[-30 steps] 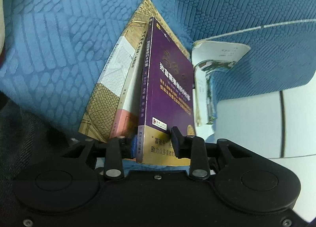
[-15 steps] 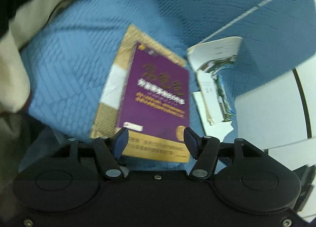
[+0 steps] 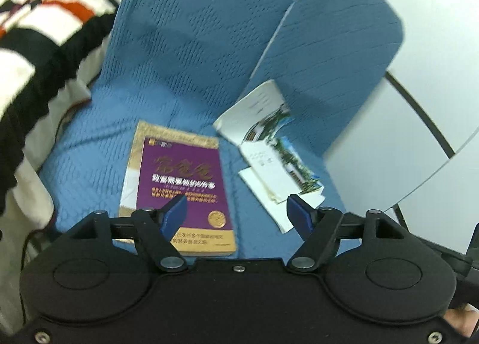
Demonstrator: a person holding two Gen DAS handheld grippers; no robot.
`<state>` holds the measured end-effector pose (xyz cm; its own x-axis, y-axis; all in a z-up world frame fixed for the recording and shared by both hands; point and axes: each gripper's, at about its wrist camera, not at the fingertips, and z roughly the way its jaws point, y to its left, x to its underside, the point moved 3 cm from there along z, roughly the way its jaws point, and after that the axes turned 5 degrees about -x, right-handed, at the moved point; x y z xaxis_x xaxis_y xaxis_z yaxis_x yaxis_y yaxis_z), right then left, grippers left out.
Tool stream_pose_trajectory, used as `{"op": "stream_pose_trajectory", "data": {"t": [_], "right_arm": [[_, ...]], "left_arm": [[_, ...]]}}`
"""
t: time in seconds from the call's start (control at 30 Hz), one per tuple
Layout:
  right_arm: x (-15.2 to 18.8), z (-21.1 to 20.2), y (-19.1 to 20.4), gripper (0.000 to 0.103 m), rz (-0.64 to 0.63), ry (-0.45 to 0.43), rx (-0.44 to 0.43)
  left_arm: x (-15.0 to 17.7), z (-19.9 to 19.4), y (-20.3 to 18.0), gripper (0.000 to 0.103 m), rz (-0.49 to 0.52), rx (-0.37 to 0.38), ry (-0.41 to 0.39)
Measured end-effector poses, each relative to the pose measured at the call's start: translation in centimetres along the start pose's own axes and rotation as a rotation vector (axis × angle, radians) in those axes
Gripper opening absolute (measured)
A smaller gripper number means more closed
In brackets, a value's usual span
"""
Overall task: Organize objects
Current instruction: 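Pull both grippers back from the three-book stack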
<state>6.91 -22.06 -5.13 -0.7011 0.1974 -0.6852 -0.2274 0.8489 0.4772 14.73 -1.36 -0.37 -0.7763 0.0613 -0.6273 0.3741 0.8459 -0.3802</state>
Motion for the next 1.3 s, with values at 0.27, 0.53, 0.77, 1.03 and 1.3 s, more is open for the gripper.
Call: {"op": "stream_pose_trajectory", "data": {"t": [0.27,0.53,0.77,1.03,1.3], "right_arm": [[1.4,-4.3,0.6,0.035,-0.060,-0.030,0.013],[3.0,-6.5,-0.2,0.035,-0.043,-0.021,0.043],[3.8,-7.6,-1.3,0.063,-0.036,-0.037,0.109],[4.0,-6.9,-3.0,0.086,-0.001,-0.033,0.144],[4.1,-5.9,-4.0,0.086,0.007,-0.038,0.171]], "left_arm": [[1.3,-4.0,-3.9,0.085,0.074,0.026,-0.074],[3.9,-4.2,-7.0,0.100,0.132,0.059,-0.051],[4.6,-3.9,-8.5,0.102,0.166,0.059,-0.036],[4.6,-2.9,-9.5,0.102,0.195,0.058,-0.035],[4.2,-0.3,-9.5,0.102,0.205,0.060,-0.039]]}}
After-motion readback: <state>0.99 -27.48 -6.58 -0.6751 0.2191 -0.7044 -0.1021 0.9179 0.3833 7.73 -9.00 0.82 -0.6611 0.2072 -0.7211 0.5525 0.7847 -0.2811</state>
